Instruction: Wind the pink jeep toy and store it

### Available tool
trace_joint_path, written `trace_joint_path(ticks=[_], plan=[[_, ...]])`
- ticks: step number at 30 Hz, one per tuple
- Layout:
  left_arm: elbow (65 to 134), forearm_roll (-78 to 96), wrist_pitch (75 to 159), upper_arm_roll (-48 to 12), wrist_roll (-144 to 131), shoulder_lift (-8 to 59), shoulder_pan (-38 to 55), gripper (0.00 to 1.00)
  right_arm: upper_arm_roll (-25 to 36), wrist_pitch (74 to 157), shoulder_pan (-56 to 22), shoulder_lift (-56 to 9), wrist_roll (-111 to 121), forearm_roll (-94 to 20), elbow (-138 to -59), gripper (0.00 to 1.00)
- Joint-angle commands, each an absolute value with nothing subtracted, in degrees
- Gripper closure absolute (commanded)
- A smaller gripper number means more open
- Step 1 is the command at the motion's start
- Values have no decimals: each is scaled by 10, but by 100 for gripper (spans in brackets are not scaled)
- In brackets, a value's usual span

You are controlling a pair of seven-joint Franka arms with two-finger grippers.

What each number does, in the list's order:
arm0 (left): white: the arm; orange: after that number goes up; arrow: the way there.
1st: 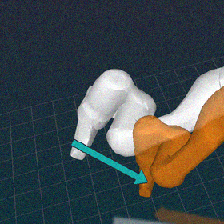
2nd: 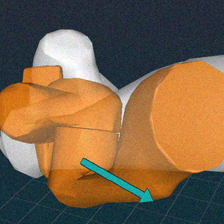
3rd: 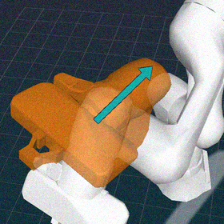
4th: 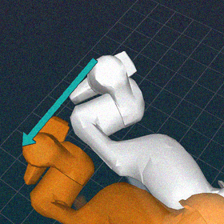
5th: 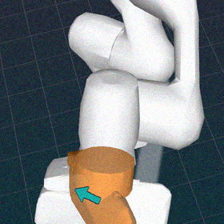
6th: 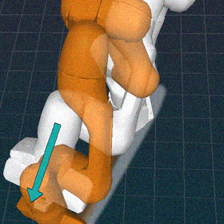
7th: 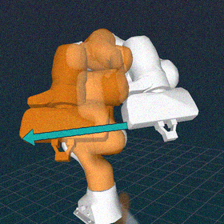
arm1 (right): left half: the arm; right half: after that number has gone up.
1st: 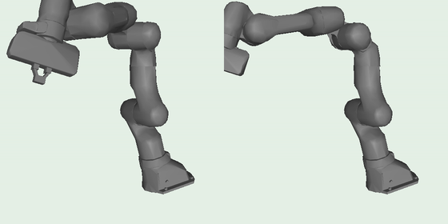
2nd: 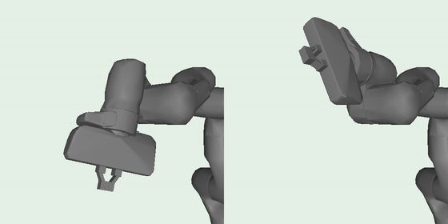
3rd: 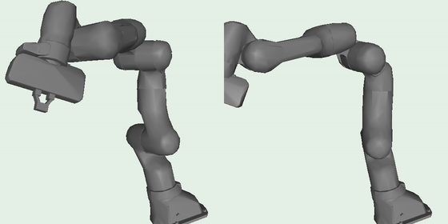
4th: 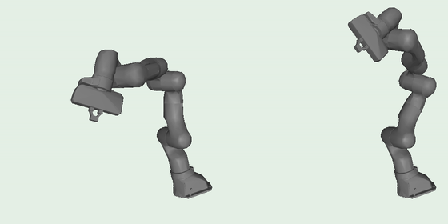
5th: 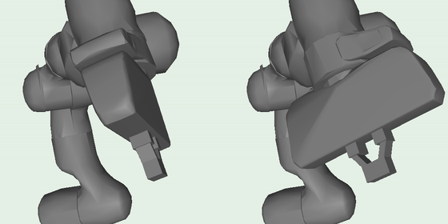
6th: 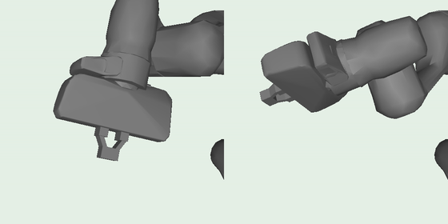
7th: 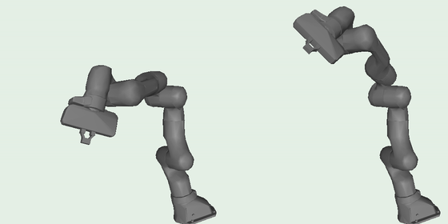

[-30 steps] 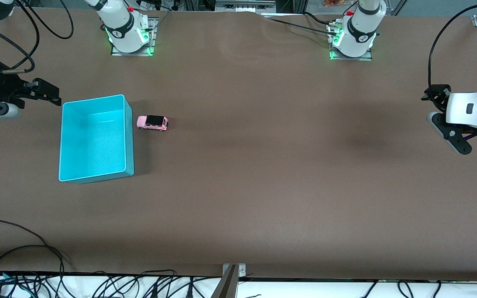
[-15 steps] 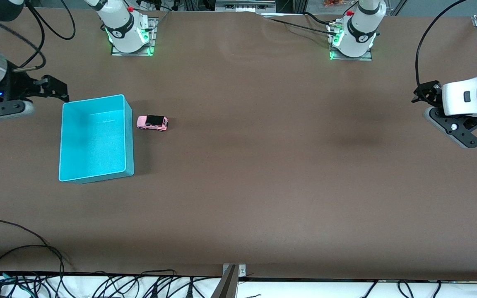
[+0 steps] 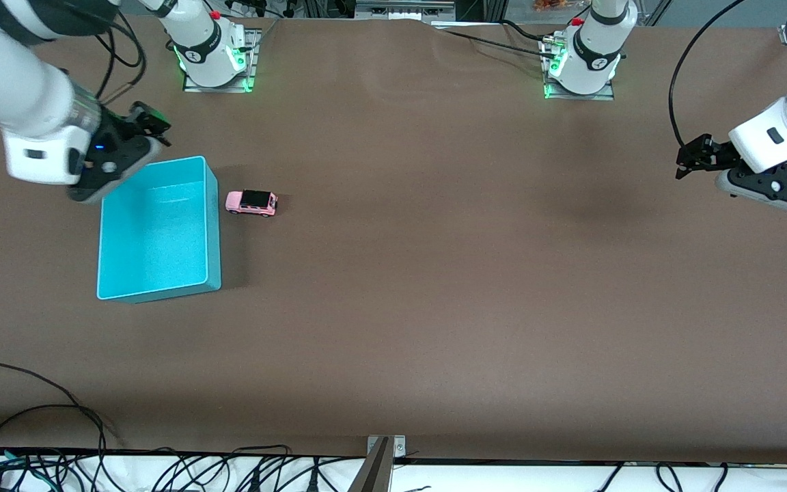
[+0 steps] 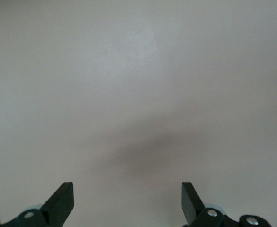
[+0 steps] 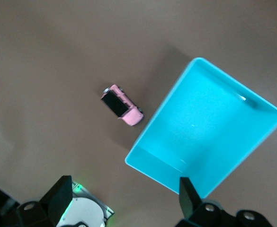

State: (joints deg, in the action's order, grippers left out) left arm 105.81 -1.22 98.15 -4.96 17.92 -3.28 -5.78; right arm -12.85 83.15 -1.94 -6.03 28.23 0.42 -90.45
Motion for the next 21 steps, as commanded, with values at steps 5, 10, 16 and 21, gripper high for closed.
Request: trace_joint_path(ticks=[5,10,16,21], plan=[[1086,-1,997,-40,144,-66,-51,0,-167,903,-17,-55,380,-12,-1026,0],[1071,0,986,-18,143,-62,-29,0,-198,965,-17,-50,381,-12,-1094,0],[1055,0,965,-8,140,-53,-17,0,-213,1048,-17,-47,398,-11,-1164,0],[1032,8,953,-7,127,-37,-17,0,-212,1128,-16,-48,461,-11,-1221,0]])
